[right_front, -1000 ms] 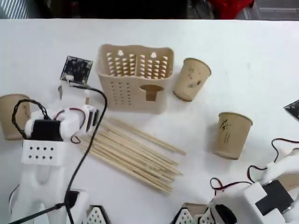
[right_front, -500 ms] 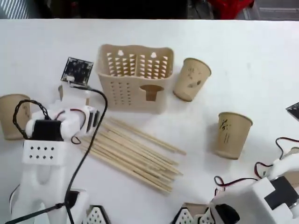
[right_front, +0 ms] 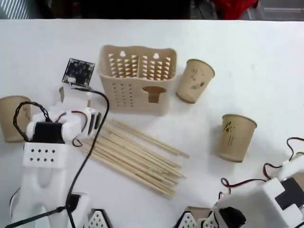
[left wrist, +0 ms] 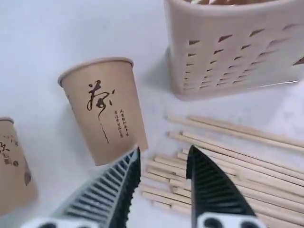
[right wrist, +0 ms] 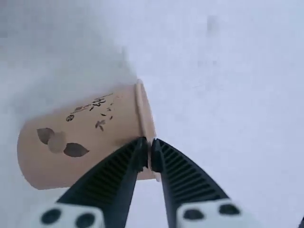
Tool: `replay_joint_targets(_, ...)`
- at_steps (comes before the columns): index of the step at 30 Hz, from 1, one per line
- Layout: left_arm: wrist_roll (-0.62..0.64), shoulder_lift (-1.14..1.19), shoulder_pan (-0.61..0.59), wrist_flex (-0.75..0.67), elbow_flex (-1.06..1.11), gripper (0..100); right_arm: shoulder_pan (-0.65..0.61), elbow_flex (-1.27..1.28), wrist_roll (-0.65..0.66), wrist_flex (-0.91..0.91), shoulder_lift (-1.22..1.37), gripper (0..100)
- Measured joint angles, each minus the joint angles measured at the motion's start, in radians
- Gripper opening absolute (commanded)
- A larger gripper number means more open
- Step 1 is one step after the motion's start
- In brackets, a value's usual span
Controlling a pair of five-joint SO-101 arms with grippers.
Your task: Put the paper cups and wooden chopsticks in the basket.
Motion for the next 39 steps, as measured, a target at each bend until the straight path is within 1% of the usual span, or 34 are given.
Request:
replay_joint_targets(2, 0.0, 0.0, 0.0, 0.0, 0.0, 17, 0.0, -0.063, -0.049, 0.015, 0.0, 1.6)
replay_joint_targets(4, 0.0, 0.0, 0.0, 0.0, 0.0, 17, -0.005, -0.127, -0.069, 0.06, 0.0, 1.6)
replay_joint_targets(11, 0.0, -0.005, 0.0, -0.021, 0.026, 17, -0.032, -0.322, -0.08, 0.262, 0.0, 1.9)
replay_joint_targets(13, 0.0, -0.005, 0.0, -0.046, 0.055, 17, -0.009, -0.353, -0.08, 0.296, 0.0, 4.3)
replay_joint_targets(16, 0.0, -0.005, 0.0, -0.084, 0.087, 17, 0.055, -0.362, -0.077, 0.29, 0.006, 10.4)
replay_joint_targets(17, 0.0, -0.005, 0.0, -0.092, 0.091, 17, 0.072, -0.356, -0.058, 0.288, 0.012, 10.8)
replay_joint_targets(20, 0.0, -0.005, 0.0, -0.103, 0.091, 17, 0.101, -0.301, 0.055, 0.345, 0.014, 6.3)
replay_joint_targets(22, 0.0, -0.005, 0.0, -0.104, 0.092, 17, 0.115, -0.226, 0.106, 0.351, 0.003, 3.8)
replay_joint_targets(29, 0.0, -0.005, 0.0, -0.104, 0.1, 17, 0.172, 0.075, 0.132, 0.339, -0.1, 5.0)
replay_joint_targets(33, 0.0, -0.005, 0.0, -0.104, 0.1, 17, 0.169, 0.256, 0.132, 0.249, -0.161, 5.0)
replay_joint_targets(36, 0.0, -0.005, 0.0, -0.104, 0.1, 17, 0.169, 0.396, 0.126, 0.118, -0.204, 5.2)
replay_joint_targets(39, 0.0, -0.005, 0.0, -0.104, 0.1, 17, 0.153, 0.516, 0.046, -0.051, -0.249, 5.2)
